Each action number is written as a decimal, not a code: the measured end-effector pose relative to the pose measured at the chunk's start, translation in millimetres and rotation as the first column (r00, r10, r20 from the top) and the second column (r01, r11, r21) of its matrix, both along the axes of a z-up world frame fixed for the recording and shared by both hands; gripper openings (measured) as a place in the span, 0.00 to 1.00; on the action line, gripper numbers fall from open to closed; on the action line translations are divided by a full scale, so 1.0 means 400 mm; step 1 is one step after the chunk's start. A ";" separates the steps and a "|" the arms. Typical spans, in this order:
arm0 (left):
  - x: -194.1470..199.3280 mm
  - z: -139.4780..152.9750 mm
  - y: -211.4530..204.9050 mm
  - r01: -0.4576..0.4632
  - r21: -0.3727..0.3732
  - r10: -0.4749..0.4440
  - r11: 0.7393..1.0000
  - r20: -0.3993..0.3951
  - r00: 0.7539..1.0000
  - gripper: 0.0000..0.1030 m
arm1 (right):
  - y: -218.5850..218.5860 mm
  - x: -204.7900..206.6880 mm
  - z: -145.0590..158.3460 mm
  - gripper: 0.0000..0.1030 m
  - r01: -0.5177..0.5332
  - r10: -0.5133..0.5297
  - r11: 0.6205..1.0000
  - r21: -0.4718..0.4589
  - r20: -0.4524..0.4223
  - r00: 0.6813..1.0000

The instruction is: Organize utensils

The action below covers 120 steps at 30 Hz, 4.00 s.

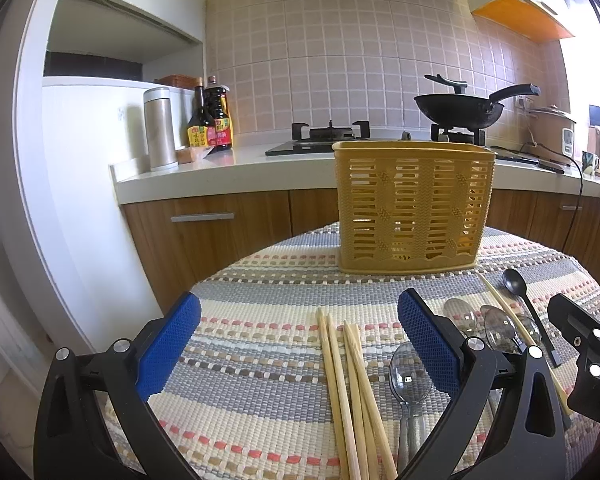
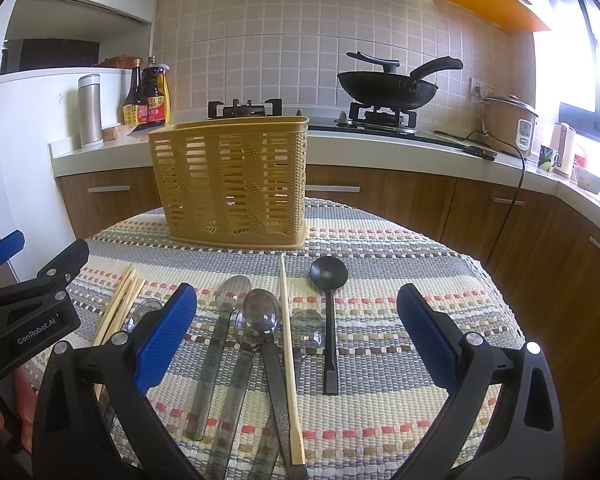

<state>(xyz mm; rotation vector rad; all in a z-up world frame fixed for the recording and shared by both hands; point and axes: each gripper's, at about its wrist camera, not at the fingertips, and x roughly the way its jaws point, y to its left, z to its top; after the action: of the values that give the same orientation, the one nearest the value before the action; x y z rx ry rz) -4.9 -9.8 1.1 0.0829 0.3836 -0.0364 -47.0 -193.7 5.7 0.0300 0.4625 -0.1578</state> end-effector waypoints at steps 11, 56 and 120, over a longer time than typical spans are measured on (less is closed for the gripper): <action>0.001 0.000 0.001 -0.002 -0.002 0.002 1.000 -0.001 1.000 0.93 | -0.005 -0.002 -0.001 0.93 0.005 -0.005 1.000 0.015 -0.003 1.000; 0.340 -0.117 0.047 0.268 -0.143 -0.295 0.953 -0.637 0.712 0.38 | -0.188 0.216 -0.005 0.58 -0.037 0.119 0.983 0.178 -0.478 0.870; 0.262 0.315 0.037 0.367 -0.246 -0.418 0.897 -0.208 0.884 0.04 | -0.087 0.310 0.223 0.33 -0.204 0.242 0.970 0.133 -0.456 0.856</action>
<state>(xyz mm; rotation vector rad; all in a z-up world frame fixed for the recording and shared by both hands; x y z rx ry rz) 99.9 5.0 126.9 -0.0451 0.6156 -0.4952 77.2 -228.4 95.1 0.0158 0.9560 0.0886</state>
